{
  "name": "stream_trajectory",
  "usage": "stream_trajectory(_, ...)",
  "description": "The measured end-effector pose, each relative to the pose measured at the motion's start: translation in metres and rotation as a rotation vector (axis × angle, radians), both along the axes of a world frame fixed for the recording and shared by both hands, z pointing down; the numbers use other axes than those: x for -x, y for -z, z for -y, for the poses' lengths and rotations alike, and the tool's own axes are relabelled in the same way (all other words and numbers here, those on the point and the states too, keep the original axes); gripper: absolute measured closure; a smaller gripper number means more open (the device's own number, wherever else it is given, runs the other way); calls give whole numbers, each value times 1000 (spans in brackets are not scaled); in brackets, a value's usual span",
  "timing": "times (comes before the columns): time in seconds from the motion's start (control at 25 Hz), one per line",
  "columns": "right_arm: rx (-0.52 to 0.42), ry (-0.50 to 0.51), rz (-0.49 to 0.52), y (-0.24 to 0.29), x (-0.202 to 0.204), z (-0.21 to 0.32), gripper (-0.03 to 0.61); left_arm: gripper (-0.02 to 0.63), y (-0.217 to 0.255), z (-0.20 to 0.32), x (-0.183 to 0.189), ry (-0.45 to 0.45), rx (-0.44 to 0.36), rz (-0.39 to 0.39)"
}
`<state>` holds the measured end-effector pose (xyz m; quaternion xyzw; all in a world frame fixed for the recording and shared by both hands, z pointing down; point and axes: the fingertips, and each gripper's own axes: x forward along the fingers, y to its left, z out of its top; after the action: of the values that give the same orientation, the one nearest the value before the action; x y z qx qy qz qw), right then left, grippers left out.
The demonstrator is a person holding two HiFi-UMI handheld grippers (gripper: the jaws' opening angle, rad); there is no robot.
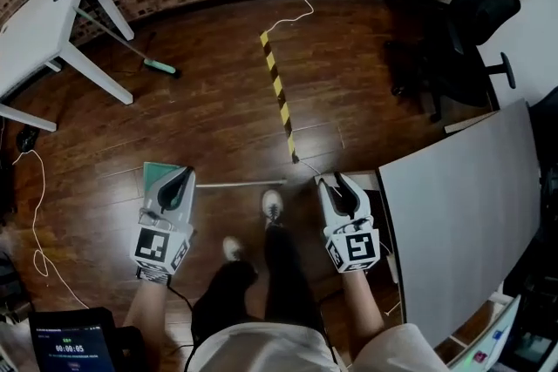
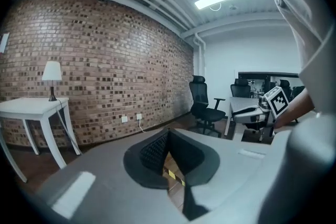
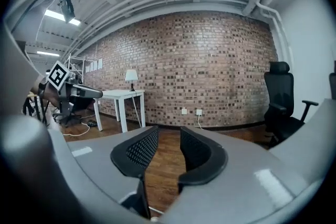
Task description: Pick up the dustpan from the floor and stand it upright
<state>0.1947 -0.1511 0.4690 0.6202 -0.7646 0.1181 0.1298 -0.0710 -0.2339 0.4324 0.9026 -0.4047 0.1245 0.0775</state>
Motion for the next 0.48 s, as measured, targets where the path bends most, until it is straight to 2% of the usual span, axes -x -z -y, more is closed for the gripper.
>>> stream_trajectory(0.28, 111, -29, 8, -197, -33, 2, 427, 614, -185, 14, -52, -44, 102, 3)
stream_trajectory(0.48, 189, 0, -18, -333, -43, -5, 419, 614, -313, 17, -78, -83, 123, 13)
